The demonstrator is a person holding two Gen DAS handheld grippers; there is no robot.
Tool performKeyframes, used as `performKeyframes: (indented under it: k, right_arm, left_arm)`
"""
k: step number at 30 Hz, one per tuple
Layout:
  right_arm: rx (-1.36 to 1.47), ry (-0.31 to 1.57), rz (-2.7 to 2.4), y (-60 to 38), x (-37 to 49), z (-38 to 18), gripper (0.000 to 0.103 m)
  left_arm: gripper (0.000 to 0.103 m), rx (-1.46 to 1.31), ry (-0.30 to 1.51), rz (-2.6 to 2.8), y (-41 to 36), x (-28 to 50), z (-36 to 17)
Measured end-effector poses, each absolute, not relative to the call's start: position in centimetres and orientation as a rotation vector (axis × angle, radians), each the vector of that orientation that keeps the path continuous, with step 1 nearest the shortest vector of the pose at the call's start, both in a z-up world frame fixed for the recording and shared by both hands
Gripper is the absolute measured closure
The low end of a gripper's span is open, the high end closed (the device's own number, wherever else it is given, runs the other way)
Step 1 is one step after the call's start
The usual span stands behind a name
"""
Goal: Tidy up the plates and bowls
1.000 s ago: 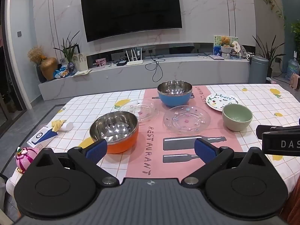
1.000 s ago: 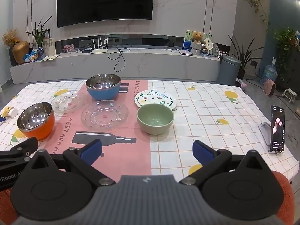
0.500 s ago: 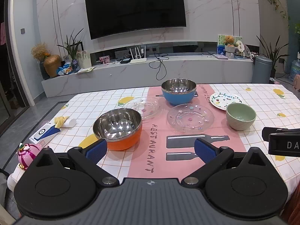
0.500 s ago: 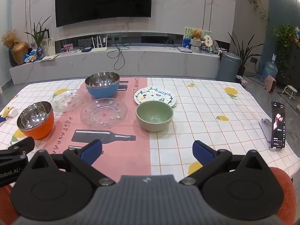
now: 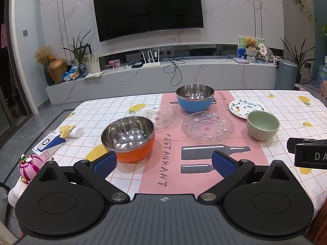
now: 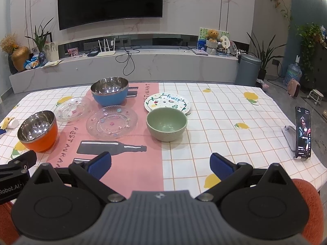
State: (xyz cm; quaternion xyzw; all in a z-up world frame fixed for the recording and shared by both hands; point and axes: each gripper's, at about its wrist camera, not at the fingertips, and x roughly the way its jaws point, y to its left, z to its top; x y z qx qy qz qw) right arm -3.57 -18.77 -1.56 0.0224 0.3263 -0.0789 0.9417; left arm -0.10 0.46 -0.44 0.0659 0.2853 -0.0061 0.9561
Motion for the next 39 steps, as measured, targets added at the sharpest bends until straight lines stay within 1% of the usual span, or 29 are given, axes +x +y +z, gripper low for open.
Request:
performKeyframes:
  k: [39]
  right_arm:
    - [0.075, 0.686, -0.167, -19.03, -3.55, -1.84, 0.003]
  left_arm:
    - [0.0, 0.13, 0.586, -0.013, 0.41, -0.2, -0.64]
